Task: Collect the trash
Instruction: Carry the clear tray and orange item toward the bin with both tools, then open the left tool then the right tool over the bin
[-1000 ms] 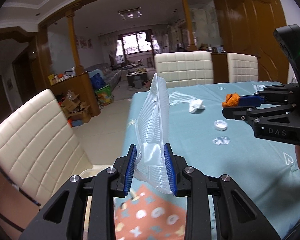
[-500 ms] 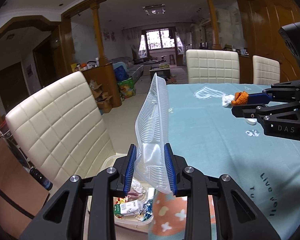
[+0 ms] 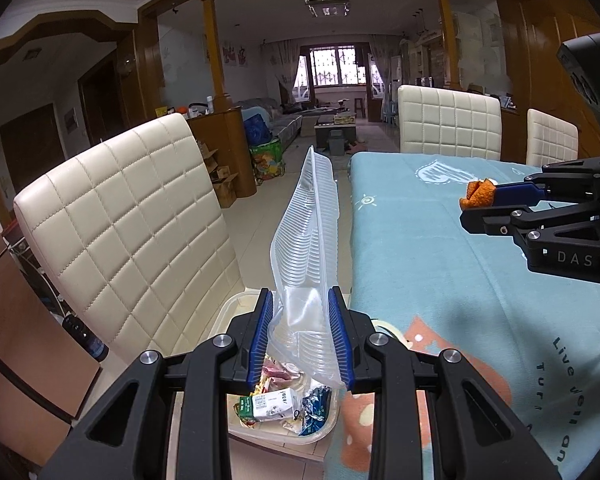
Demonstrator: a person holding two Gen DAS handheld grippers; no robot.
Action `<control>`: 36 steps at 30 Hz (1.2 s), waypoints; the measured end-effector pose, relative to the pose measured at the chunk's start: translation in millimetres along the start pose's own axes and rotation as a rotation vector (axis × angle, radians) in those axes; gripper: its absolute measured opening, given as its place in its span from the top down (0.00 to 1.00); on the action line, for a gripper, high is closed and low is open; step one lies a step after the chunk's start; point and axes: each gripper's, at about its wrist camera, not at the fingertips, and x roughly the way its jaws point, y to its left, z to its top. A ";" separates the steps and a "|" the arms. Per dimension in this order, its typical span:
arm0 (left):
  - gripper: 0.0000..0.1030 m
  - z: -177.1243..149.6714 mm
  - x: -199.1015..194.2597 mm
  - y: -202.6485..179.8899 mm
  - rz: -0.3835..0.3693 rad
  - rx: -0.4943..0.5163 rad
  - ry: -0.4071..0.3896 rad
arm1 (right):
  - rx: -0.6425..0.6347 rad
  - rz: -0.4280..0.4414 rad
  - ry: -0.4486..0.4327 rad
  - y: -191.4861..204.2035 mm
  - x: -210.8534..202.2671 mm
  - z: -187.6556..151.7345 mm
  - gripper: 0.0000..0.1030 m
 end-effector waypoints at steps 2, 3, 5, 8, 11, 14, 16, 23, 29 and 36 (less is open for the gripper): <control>0.72 -0.9 4.2 2.1 0.000 -0.002 0.006 | 0.000 0.002 0.006 0.2 4.3 0.7 0.67; 0.72 -1.2 5.9 2.8 0.001 -0.004 0.009 | 0.000 0.003 0.010 0.6 7.4 1.1 0.67; 0.69 -1.2 10.1 5.6 0.008 -0.006 0.014 | 0.001 0.005 0.017 0.9 11.3 1.1 0.67; 0.55 -0.5 13.0 9.2 0.014 -0.013 0.007 | 0.004 0.009 0.026 0.5 16.7 1.4 0.67; 0.49 -0.1 14.7 11.4 0.045 -0.015 -0.004 | 0.006 0.012 0.030 0.2 21.2 2.0 0.67; 0.35 0.4 19.0 15.9 0.056 -0.035 0.003 | 0.009 0.016 0.036 -0.2 25.5 2.2 0.67; 0.34 -0.6 19.3 18.5 0.049 -0.046 -0.007 | 0.006 0.016 0.042 0.9 27.8 1.4 0.67; 0.34 -4.5 21.2 26.6 0.054 -0.060 -0.001 | -0.001 0.020 0.054 4.6 33.7 1.9 0.67; 0.34 -8.5 16.9 34.0 0.061 -0.075 -0.001 | -0.023 0.032 0.052 15.1 34.7 4.3 0.67; 0.34 -14.3 14.1 44.5 0.074 -0.094 0.008 | -0.056 0.048 0.051 32.1 39.7 11.9 0.67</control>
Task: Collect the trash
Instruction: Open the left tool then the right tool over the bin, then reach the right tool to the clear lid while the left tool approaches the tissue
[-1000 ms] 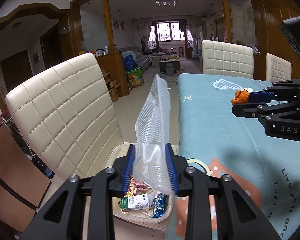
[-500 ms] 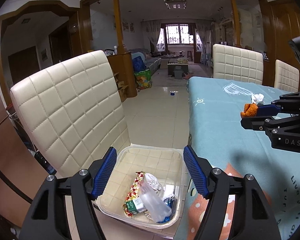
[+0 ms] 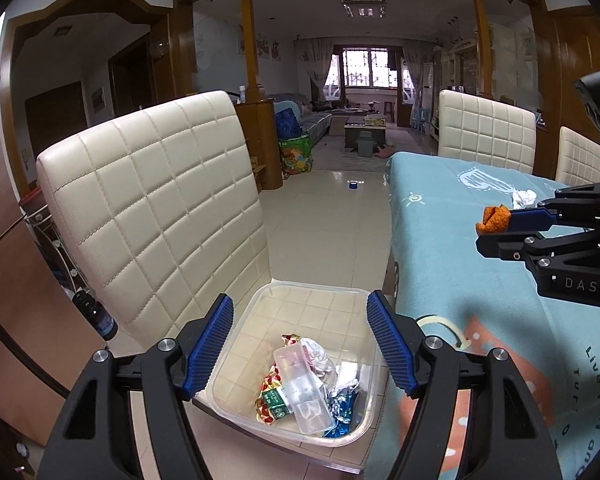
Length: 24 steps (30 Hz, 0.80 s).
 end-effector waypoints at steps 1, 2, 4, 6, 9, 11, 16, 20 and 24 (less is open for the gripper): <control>0.34 -1.2 0.5 1.7 0.003 -0.002 0.002 | -0.004 0.004 -0.001 2.1 1.1 1.4 0.67; 0.34 -2.2 0.7 3.2 0.005 -0.005 0.005 | -0.007 0.007 0.000 4.1 2.3 3.0 0.67; 0.34 -3.8 0.9 6.3 0.007 -0.009 0.008 | -0.017 0.014 -0.001 9.8 5.5 6.4 0.67; 0.34 -5.7 1.7 9.7 0.011 -0.014 0.012 | -0.025 0.021 0.000 14.6 8.3 9.5 0.66; 0.34 -7.7 3.2 14.6 0.014 -0.020 0.017 | -0.035 0.027 -0.005 21.7 12.3 14.8 0.66; 0.33 -9.2 4.3 17.8 0.016 -0.025 0.019 | -0.035 0.029 -0.005 24.9 15.2 18.2 0.65; 0.32 -12.3 6.6 25.6 0.023 -0.033 0.028 | -0.008 -0.004 -0.049 24.6 13.3 23.8 0.23; 0.32 -13.6 8.4 30.5 0.024 -0.040 0.036 | -0.013 -0.013 -0.042 24.5 13.9 24.2 0.25; 0.32 -13.0 8.5 29.1 0.017 -0.043 0.038 | -0.004 -0.015 -0.034 21.1 12.6 20.1 0.25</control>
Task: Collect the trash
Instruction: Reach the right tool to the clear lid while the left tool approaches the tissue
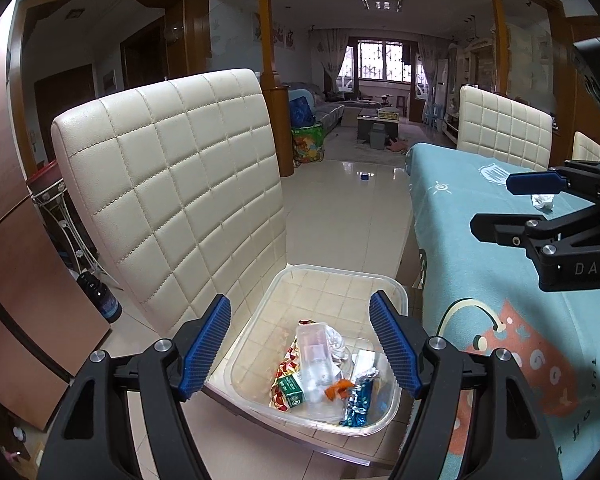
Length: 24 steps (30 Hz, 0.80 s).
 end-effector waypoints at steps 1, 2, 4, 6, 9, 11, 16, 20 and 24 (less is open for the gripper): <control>0.32 0.3 -0.4 -1.2 -0.002 0.002 -0.001 | 0.001 -0.001 0.002 -1.0 -1.1 -1.8 0.25; 0.32 0.9 -0.6 -2.3 -0.004 0.004 -0.002 | 0.000 -0.004 0.002 -1.9 -1.6 -3.5 0.25; 0.32 1.9 -2.8 -7.0 -0.012 0.014 -0.004 | 0.002 -0.017 0.003 -6.8 -6.2 -8.5 0.24; 0.32 3.6 -5.0 -11.6 -0.020 0.022 -0.006 | 0.014 -0.026 0.004 -13.3 -10.1 -12.2 0.24; 0.32 7.3 -10.0 -22.8 -0.039 0.040 -0.010 | 0.045 -0.045 0.002 -28.5 -17.5 -19.9 0.23; 0.32 9.3 -13.0 -30.7 -0.048 0.054 -0.016 | 0.068 -0.061 0.002 -40.5 -22.4 -26.0 0.23; 0.27 12.6 -19.4 -58.7 -0.085 0.109 -0.018 | 0.149 -0.106 0.011 -79.5 -36.0 -47.4 0.23; 0.26 15.0 -24.1 -85.0 -0.114 0.155 -0.028 | 0.201 -0.145 0.021 -108.1 -44.8 -65.9 0.23; 0.26 21.1 -25.9 -116.2 -0.142 0.198 -0.038 | 0.248 -0.191 0.034 -138.6 -54.6 -88.6 0.23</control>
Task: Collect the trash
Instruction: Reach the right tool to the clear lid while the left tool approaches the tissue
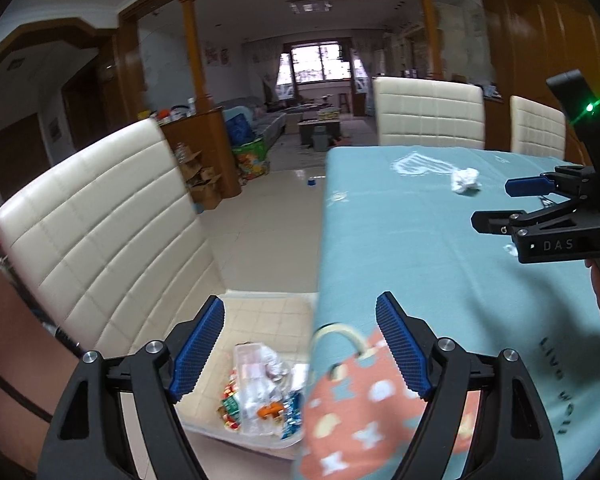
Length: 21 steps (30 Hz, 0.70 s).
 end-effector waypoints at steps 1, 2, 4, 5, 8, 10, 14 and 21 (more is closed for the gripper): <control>0.26 2.9 1.1 -5.2 -0.005 0.007 0.000 | 0.015 -0.010 0.006 -10.3 -0.1 -4.1 0.23; 0.26 7.3 3.5 -14.3 -0.014 0.019 0.001 | 0.026 -0.015 0.010 -18.2 1.2 -6.9 0.23; 0.26 14.0 7.3 -28.5 -0.032 0.037 0.003 | 0.062 -0.032 0.025 -39.5 2.6 -14.9 0.23; 0.26 16.3 9.3 -34.1 -0.039 0.044 0.004 | 0.077 -0.038 0.033 -49.3 4.2 -18.6 0.23; 0.25 27.8 17.1 -58.6 -0.069 0.076 0.008 | 0.111 -0.050 0.052 -72.9 9.1 -26.6 0.23; 0.24 32.7 21.2 -70.0 -0.081 0.094 0.007 | 0.131 -0.056 0.067 -89.0 14.3 -31.7 0.23; 0.21 42.5 28.1 -95.1 -0.104 0.129 0.005 | 0.166 -0.047 0.095 -110.4 26.9 -37.8 0.23; 0.20 60.3 51.8 -131.5 -0.116 0.171 0.039 | 0.216 -0.012 0.129 -134.2 54.8 -41.0 0.28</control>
